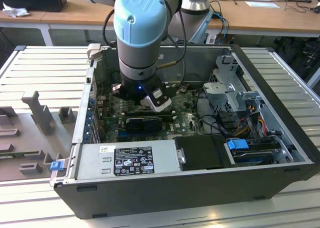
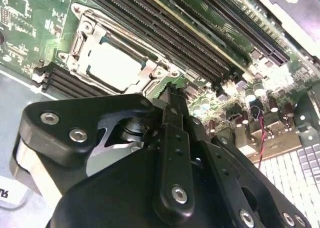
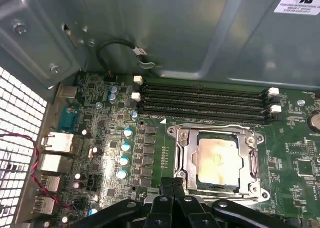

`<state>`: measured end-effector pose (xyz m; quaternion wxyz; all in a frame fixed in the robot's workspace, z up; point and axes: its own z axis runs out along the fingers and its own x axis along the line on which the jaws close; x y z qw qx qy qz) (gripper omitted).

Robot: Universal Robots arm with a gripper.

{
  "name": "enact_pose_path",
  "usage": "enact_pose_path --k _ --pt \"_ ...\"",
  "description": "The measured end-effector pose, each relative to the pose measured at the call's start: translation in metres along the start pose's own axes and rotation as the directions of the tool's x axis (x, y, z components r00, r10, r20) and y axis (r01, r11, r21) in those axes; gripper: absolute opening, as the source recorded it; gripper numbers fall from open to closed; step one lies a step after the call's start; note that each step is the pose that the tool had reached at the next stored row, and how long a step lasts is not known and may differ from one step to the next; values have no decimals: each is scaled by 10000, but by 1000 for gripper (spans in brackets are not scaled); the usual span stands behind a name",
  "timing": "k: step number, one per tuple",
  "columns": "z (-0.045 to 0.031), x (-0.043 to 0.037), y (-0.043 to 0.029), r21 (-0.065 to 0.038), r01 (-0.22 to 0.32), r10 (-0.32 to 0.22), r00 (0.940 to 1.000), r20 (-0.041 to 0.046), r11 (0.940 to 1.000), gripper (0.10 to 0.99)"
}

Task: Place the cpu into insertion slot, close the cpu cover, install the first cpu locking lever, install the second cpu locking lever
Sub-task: 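Install the second cpu locking lever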

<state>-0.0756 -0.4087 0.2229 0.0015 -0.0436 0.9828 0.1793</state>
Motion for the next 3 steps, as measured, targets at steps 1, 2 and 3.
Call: enact_pose_path --k 1,2,3 --pt "-3 0 2 -2 0 0 10000 1 10000 106" --pt "-3 0 2 -3 1 -1 10000 1 10000 106" --pt "-4 0 2 -3 1 -1 10000 2 10000 106"
